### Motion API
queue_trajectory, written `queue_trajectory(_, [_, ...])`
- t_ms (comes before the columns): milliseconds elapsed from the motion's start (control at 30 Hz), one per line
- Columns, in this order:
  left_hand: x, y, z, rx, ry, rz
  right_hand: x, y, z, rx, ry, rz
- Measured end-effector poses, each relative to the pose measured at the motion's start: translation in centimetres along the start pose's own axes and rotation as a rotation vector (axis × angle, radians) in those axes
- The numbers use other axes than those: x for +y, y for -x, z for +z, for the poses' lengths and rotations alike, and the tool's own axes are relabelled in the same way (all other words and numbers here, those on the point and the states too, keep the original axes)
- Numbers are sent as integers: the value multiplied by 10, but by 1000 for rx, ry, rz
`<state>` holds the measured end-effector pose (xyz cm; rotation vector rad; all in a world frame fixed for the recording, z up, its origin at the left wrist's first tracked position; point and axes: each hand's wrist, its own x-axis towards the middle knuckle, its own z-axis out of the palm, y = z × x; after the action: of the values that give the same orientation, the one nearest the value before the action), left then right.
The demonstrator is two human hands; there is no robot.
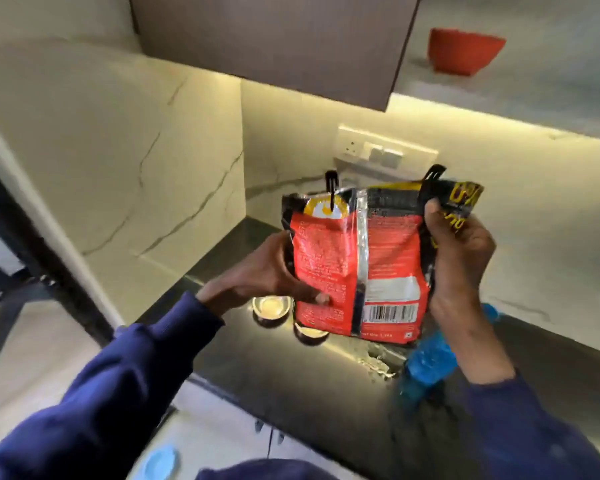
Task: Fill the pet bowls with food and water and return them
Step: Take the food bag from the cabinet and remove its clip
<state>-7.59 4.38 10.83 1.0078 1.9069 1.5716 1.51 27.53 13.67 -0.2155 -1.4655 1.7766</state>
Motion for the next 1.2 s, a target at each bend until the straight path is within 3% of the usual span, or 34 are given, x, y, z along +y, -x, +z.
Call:
queue_trajectory(367, [-177,48,-26,111,121,-249,157,91,13,-115,298,317])
queue_trajectory(567, [-236,55,-56,128,56,-288,209,108,25,-185,501,359])
queue_trajectory(900, [-262,52,-93,114,-66,-317,233,105,54,-207,637,418])
queue_trajectory(1200, [-266,71,-95,149,-127,-293,216,97,49,-439,907,202])
